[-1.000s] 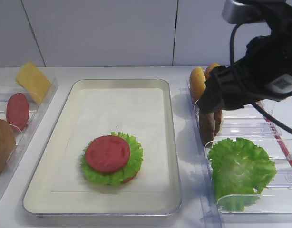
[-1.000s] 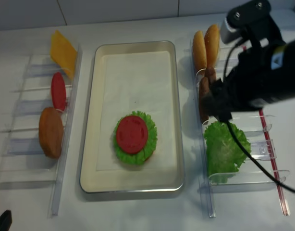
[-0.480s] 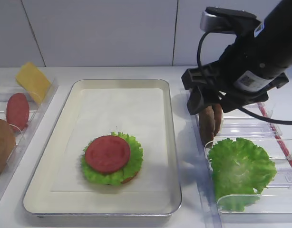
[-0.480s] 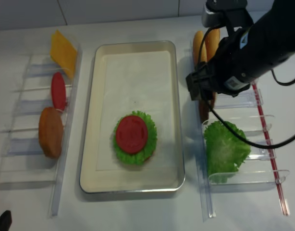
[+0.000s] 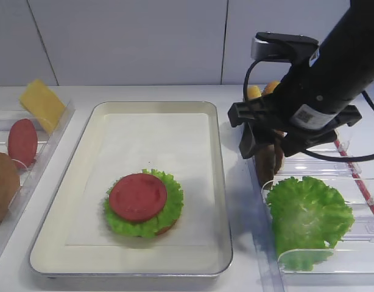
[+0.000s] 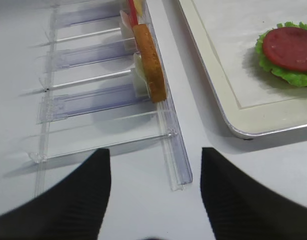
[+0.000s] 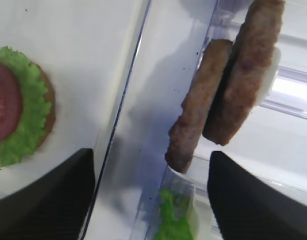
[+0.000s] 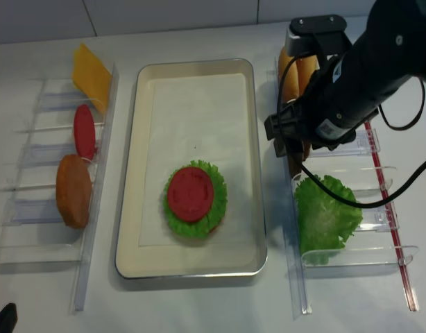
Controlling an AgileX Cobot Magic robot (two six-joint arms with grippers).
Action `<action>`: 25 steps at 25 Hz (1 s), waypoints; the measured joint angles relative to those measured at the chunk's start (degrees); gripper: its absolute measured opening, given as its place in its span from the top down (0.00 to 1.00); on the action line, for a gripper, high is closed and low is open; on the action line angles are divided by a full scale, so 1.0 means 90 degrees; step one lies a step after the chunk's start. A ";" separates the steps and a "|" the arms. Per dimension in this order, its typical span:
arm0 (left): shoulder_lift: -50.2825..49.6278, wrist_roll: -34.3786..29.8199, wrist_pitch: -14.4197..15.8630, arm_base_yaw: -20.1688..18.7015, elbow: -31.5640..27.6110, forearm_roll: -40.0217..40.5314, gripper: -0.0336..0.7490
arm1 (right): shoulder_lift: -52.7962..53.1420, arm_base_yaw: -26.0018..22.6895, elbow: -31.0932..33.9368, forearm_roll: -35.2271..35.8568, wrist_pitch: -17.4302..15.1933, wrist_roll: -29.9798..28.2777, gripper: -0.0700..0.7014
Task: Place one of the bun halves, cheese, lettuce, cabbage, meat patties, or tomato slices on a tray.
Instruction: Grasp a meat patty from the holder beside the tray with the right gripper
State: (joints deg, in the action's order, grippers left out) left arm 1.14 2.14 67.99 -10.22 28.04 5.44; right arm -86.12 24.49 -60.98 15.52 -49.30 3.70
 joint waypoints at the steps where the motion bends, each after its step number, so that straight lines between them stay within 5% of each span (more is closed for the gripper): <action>1: 0.0000 0.0000 0.0000 0.0000 0.0000 0.0000 0.45 | -0.0042 0.0000 0.0000 0.0002 0.0027 0.0015 0.27; 25: 0.0000 0.0000 0.0000 0.0000 0.0000 0.0000 0.45 | -0.0360 0.0000 0.0000 -0.0276 0.0223 0.0307 0.39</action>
State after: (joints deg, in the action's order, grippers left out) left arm 1.14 2.14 67.99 -10.22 28.04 5.44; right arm -89.35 24.49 -60.98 13.04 -47.30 6.46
